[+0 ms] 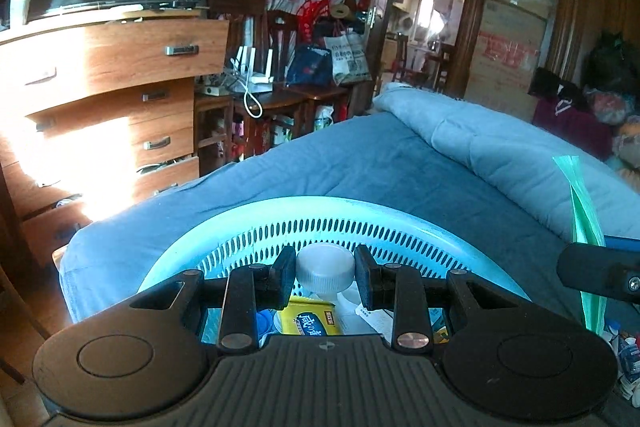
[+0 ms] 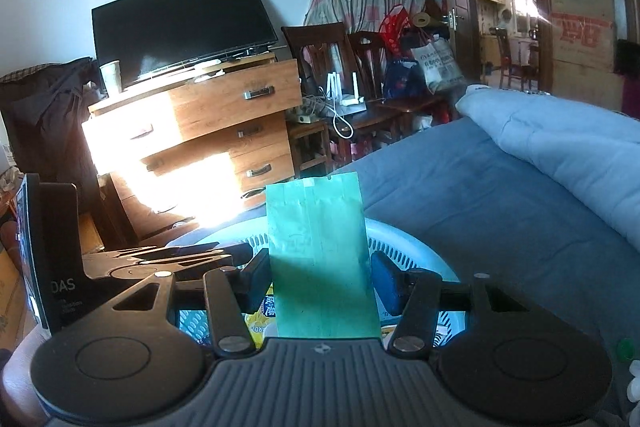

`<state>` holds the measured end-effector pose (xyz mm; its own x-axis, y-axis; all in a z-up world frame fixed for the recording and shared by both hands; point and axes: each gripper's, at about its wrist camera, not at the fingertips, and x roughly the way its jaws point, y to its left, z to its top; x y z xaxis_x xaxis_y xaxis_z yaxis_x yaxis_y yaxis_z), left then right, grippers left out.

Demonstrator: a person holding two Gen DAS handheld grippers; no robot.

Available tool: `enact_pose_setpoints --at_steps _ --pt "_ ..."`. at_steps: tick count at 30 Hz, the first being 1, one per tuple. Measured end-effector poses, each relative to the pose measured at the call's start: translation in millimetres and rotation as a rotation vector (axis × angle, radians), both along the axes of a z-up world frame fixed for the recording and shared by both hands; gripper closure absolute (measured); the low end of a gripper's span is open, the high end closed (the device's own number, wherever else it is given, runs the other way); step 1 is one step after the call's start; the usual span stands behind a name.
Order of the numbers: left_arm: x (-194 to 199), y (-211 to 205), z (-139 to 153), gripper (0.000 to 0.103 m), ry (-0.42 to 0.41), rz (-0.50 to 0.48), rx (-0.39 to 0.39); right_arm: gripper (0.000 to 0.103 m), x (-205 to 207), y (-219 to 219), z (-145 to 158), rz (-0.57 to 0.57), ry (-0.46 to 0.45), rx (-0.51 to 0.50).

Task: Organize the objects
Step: 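Carry the green sheet and white cap over the turquoise basket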

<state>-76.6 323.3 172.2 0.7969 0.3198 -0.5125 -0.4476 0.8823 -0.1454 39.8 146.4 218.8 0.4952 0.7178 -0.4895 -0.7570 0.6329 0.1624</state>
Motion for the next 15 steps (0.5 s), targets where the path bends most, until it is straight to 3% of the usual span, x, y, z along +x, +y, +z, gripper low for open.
enact_pose_setpoints --at_steps 15 --pt "1.4 0.0 -3.3 0.071 0.004 0.001 0.003 0.047 2.3 -3.1 -2.3 0.002 0.001 -0.002"
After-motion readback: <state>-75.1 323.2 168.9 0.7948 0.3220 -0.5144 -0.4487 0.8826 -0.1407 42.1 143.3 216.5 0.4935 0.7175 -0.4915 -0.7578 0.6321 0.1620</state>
